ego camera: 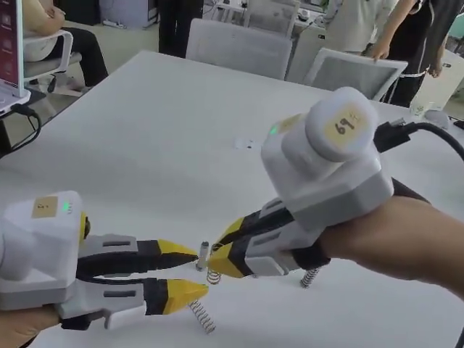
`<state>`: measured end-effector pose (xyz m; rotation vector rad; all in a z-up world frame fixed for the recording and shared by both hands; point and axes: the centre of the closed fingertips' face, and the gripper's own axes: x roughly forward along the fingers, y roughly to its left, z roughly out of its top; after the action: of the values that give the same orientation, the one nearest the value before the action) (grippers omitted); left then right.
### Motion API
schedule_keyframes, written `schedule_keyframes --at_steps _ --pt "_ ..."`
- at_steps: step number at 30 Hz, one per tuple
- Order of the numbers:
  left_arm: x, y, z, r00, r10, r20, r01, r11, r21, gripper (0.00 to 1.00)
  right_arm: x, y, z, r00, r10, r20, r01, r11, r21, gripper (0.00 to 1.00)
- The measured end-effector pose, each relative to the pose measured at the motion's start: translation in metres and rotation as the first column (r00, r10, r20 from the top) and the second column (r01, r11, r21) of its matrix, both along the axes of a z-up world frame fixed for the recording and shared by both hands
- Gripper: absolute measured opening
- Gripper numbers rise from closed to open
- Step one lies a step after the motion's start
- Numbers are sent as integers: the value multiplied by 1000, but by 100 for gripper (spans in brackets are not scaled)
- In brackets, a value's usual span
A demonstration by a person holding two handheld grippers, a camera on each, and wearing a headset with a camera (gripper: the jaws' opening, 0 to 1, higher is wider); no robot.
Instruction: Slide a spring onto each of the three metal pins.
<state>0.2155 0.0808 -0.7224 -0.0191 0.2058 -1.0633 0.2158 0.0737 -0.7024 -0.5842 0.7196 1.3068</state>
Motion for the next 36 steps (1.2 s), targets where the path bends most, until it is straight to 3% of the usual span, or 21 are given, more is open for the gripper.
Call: schedule_keyframes --at_steps 8,16,20,22,28,36 --pt "6 12 -3 998 56 -1 -56 998 2 26 18 -23 4 997 -72 15 72 997 26 7" --pt "8 20 -13 996 92 1 -92 995 33 33 36 -44 9 989 -142 36 140 989 38 7" --pt "9 24 -20 994 112 5 -112 991 66 40 45 -53 12 983 -179 47 177 983 46 7" --pt "9 27 -26 992 121 22 -122 986 112 43 50 -58 14 978 -196 69 193 980 48 7" --pt "9 32 -38 989 145 6 -144 979 145 57 59 -68 14 967 -241 82 238 970 45 7" --pt "5 36 -47 989 145 3 -143 972 188 63 70 -70 6 956 -284 74 280 958 67 7"
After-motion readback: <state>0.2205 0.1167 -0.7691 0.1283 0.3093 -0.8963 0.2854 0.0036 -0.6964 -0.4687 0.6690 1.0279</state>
